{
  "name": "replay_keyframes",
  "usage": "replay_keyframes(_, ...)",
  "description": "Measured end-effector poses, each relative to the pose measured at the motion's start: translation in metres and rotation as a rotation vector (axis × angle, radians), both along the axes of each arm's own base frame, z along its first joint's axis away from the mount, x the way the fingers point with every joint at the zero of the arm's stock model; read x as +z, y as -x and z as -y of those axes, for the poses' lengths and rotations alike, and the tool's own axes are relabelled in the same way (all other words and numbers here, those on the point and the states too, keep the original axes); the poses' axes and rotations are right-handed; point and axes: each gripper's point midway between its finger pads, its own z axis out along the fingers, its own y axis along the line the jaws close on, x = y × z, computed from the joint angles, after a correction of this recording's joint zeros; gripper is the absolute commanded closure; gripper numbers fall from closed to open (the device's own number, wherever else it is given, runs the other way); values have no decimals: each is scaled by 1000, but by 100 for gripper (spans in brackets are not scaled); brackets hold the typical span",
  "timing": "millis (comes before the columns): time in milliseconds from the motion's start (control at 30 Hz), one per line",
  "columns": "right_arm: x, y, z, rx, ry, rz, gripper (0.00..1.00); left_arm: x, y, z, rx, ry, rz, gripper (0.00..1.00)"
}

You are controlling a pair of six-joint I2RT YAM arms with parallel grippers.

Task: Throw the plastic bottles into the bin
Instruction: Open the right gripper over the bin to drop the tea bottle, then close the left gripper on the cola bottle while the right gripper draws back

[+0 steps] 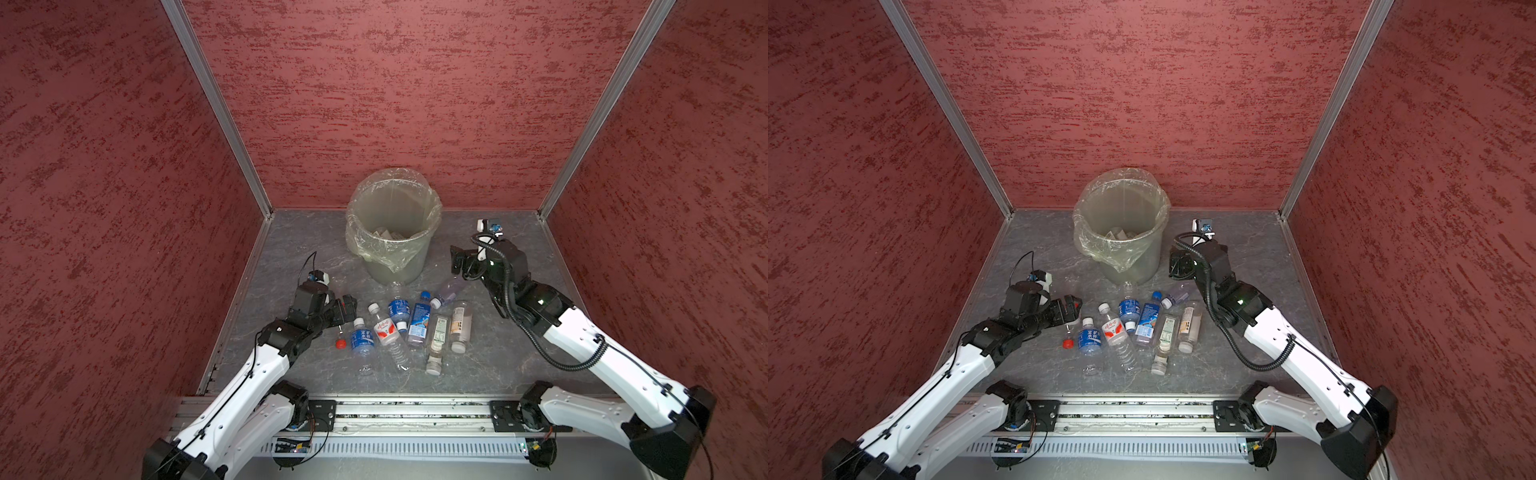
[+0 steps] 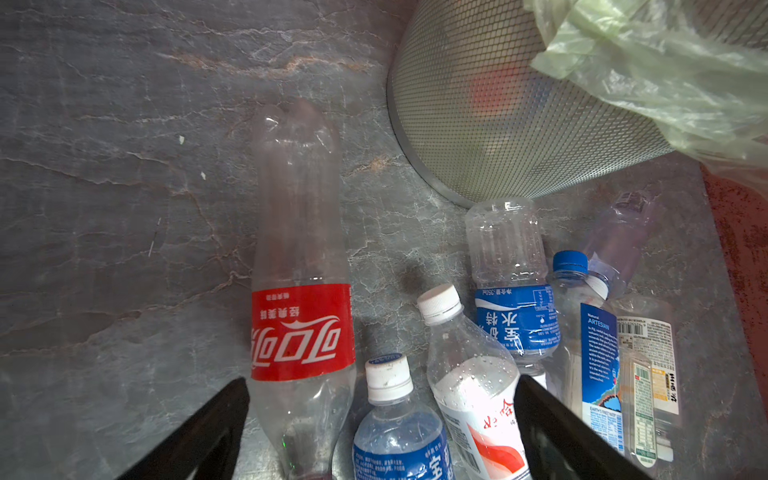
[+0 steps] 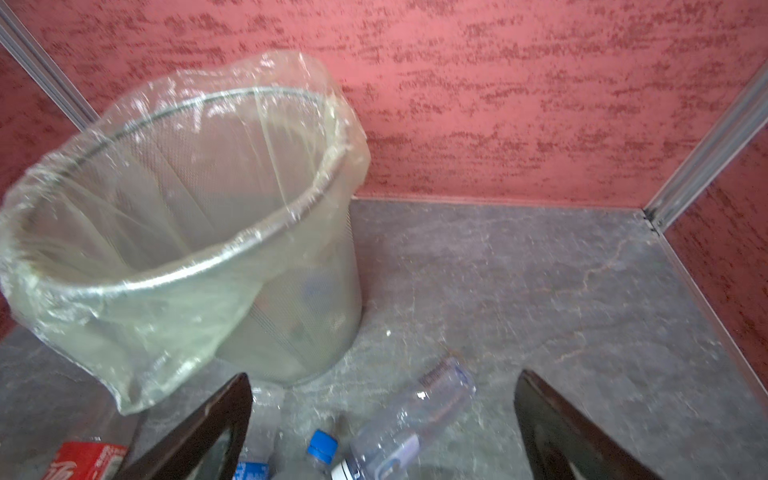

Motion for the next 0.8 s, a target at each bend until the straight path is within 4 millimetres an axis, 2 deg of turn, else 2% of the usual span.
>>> replay_keyframes(200, -31, 18, 21, -40, -7, -31, 1, -5, -3, -3, 16, -37, -69, 3)
replay_keyframes(567, -90, 46, 46, -102, -41, -126, 1, 4, -19, -5, 25, -88, -172, 2)
replay_keyframes(800, -113, 62, 63, -142, -82, -125, 1, -12, -24, -11, 35, -123, -263, 1)
